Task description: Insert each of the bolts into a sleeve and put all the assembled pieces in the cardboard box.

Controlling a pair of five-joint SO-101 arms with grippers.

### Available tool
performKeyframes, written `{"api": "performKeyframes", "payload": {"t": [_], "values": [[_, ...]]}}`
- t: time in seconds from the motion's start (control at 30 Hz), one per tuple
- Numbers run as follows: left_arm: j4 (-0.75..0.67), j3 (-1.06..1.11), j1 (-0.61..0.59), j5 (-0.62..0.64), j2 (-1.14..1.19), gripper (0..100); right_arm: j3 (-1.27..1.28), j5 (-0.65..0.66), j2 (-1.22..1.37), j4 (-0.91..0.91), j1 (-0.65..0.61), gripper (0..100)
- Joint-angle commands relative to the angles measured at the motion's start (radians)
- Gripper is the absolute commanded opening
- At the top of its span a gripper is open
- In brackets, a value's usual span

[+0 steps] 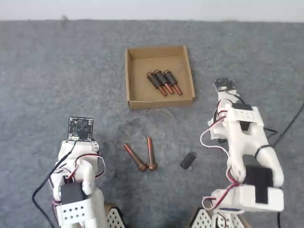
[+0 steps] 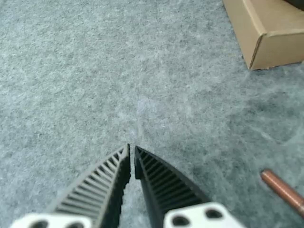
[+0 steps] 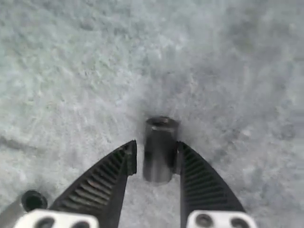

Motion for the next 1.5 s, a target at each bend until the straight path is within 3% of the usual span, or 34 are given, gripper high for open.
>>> {"api": "performKeyframes", "payload": {"t": [0.0, 0.23, 0.37, 0.53, 0.73, 1.13, 1.27, 1.47], "values": [[-0.029, -0.01, -0.005, -0.009, -0.018, 1, -0.081, -0.006, 0.028, 0.007, -0.013, 11.3], [-0.029, -0.01, -0.005, -0.009, -0.018, 1, -0.077, -0.006, 0.033, 0.019, -0.015, 10.8], [-0.029, -0.01, -0.005, -0.009, -0.018, 1, -0.078, -0.005, 0.033, 0.019, -0.019, 0.2], [-0.029, -0.01, -0.005, -0.009, -0.018, 1, -0.041, -0.017, 0.018, 0.019, 0.012, 0.7], [-0.029, -0.013, -0.005, -0.003, -0.018, 1, 0.026, -0.127, -0.107, 0.008, 0.143, 0.7], [0.021, -0.179, 0.015, -0.006, -0.006, 1, 0.109, -0.126, -0.176, -0.056, 0.142, 0.7], [0.063, -0.349, 0.061, -0.003, 0.14, 1, 0.109, -0.126, -0.173, -0.062, 0.142, 0.7], [0.147, -0.613, 0.21, -0.006, 0.551, 1, 0.109, -0.126, -0.171, -0.068, 0.142, 0.7]]}}
